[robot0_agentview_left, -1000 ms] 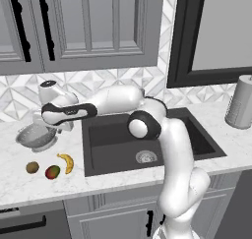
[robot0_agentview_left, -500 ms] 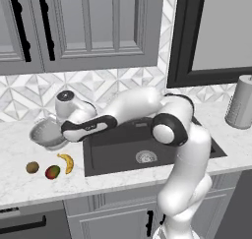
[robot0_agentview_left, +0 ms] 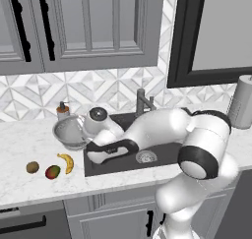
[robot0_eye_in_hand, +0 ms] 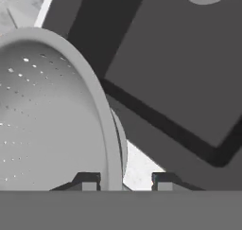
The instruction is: Put the colander in the sink, put the kiwi, banana, mango in the colander, and turn on the sink faucet and pour water over the colander.
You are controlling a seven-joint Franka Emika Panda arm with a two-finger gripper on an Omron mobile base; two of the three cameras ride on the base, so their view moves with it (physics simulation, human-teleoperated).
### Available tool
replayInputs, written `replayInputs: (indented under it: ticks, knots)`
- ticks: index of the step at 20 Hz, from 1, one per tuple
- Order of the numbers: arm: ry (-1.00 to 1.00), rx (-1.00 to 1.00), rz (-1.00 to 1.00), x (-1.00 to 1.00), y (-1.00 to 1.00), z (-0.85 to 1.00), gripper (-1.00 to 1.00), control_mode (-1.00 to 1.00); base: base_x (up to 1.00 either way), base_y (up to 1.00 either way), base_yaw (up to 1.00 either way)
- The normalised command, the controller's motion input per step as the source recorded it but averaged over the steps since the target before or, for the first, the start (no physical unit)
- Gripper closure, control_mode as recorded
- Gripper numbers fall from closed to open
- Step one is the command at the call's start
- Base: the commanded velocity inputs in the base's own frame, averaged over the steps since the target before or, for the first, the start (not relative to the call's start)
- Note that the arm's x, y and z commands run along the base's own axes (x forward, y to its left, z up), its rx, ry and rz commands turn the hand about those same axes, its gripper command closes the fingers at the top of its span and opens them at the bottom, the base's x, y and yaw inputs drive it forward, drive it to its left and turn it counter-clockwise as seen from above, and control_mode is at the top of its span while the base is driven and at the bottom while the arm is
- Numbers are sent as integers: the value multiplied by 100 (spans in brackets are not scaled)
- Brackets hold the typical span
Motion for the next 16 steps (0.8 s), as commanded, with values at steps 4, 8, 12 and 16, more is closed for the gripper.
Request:
replayInputs:
  ticks: [4,8,12,16]
  knots:
    - [18,20,-41,-12,-89,0,100,-100,0,0,0]
    - [17,13,-45,0,-86,0,100,-100,0,0,0]
    - [17,6,-52,9,-99,0,100,-100,0,0,0]
    - [19,0,-53,19,-84,0,100,-100,0,0,0]
